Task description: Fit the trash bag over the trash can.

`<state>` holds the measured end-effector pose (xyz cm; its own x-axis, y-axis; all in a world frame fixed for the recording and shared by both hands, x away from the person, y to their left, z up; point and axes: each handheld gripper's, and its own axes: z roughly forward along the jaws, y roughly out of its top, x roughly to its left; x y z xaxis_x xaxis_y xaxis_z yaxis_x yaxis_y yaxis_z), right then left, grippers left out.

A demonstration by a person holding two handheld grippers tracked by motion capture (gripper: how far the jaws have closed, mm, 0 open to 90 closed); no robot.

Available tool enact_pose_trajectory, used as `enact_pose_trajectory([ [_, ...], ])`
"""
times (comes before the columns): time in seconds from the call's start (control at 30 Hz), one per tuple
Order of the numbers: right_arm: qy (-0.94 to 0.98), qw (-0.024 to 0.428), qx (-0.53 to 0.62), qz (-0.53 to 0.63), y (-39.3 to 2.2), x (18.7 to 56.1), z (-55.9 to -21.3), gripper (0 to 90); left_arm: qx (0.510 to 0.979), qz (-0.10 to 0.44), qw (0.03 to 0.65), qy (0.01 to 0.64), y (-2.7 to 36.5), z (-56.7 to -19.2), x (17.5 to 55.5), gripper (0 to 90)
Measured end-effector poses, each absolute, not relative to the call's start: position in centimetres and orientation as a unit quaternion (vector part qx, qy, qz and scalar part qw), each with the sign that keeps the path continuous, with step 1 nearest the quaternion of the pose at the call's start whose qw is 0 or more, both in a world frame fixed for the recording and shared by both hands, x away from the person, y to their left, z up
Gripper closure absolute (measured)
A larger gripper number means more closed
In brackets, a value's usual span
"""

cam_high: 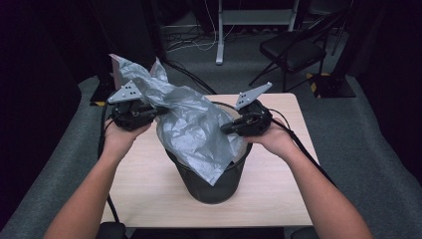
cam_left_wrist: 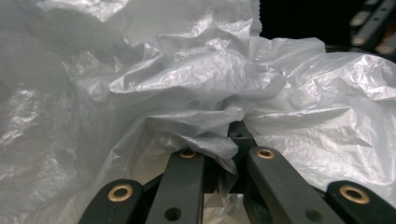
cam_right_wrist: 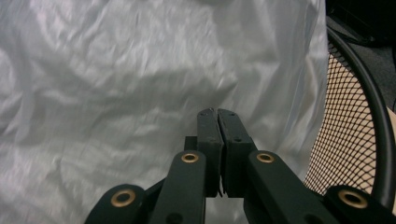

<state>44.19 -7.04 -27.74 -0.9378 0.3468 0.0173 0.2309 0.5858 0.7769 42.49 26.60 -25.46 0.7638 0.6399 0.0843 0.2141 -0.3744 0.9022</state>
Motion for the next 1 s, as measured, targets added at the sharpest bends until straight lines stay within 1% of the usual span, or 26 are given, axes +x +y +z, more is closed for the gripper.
enact_pose_trajectory([
  [0.1, 0.885, 0.061, 0.169, 0.429, -7.0, 44.6, -27.7, 88.5, 0.808, 0.21, 0.489, 0.251, 25.6, -25.5, 42.3, 87.2],
  [0.3, 0.884, 0.063, 0.177, 0.428, -6.8, 45.3, -27.7, 88.3, 0.827, 0.195, 0.479, 0.219, 23.1, -25.8, 41.8, 87.1],
  [0.43, 0.883, 0.065, 0.181, 0.428, -6.7, 45.4, -27.7, 86.2, 0.837, 0.192, 0.471, 0.203, 21.7, -26.0, 41.5, 87.1],
  [0.53, 0.883, 0.074, 0.184, 0.426, -6.8, 45.3, -27.7, 79.3, 0.84, 0.191, 0.466, 0.201, 21.3, -26.2, 41.5, 87.1],
  [0.6, 0.88, 0.083, 0.192, 0.426, -7.1, 45.1, -27.4, 68.3, 0.843, 0.202, 0.454, 0.205, 21.3, -26.2, 41.6, 87.1],
  [0.63, 0.876, 0.087, 0.197, 0.431, -7.4, 44.9, -27.1, 64.6, 0.842, 0.207, 0.452, 0.21, 21.4, -26.3, 41.6, 87.1],
  [0.7, 0.869, 0.09, 0.199, 0.444, -8.1, 44.4, -26.5, 61.9, 0.843, 0.218, 0.442, 0.216, 21.6, -26.4, 41.7, 87.1],
  [0.8, 0.863, 0.086, 0.185, 0.463, -8.9, 43.0, -25.6, 59.6, 0.841, 0.219, 0.442, 0.224, 21.9, -26.5, 42.1, 87.1],
  [1.0, 0.856, 0.064, 0.165, 0.486, -9.2, 40.7, -25.8, 55.7, 0.839, 0.218, 0.443, 0.229, 22.1, -26.7, 42.3, 87.1],
])
